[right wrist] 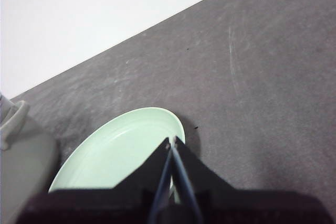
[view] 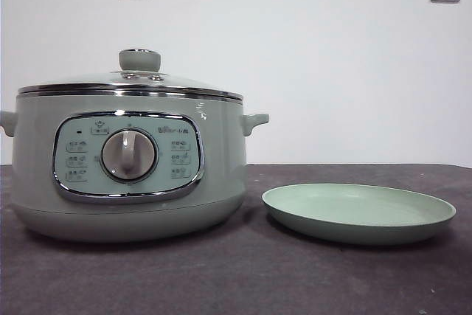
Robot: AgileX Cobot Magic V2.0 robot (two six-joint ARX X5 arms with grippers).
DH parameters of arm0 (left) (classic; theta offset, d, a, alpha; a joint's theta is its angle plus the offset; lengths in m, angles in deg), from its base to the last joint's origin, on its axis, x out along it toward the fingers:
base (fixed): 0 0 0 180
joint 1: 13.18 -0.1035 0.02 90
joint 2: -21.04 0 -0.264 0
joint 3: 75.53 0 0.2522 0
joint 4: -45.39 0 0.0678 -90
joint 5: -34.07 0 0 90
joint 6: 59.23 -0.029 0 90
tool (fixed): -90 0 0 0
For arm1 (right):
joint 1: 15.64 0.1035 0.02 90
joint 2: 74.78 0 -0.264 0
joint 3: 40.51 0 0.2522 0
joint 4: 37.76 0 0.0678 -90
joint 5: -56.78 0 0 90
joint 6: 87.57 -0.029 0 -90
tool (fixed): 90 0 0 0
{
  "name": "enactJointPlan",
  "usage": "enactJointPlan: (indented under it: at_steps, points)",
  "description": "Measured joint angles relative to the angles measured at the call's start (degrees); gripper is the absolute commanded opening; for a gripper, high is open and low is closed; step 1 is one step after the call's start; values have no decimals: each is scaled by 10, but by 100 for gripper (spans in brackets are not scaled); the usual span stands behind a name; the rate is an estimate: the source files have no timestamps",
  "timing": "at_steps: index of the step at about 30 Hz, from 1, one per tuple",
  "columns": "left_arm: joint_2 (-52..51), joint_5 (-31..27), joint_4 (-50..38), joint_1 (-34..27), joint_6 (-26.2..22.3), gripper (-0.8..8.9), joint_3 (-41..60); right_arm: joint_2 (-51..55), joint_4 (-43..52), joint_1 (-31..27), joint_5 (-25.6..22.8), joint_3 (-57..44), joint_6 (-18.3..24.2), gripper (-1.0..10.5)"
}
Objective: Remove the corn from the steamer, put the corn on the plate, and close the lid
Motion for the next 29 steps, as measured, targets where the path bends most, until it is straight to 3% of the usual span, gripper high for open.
enactJointPlan:
  at_steps: [8, 17, 25, 29]
  points:
    - [0, 17, 24, 0, 29, -8, -15, -15, -30, 0, 0, 30, 2, -10]
    - [11, 17, 72, 0, 37, -8, -102, -89, -33, 0, 5, 136, 14, -9]
    - [96, 22, 89, 0, 34, -8, -201, -201, -70, 0, 75, 268, 53, -1]
    - [162, 50, 92, 0, 12, -8, -261, -258, -89, 0, 122, 327, 79, 0]
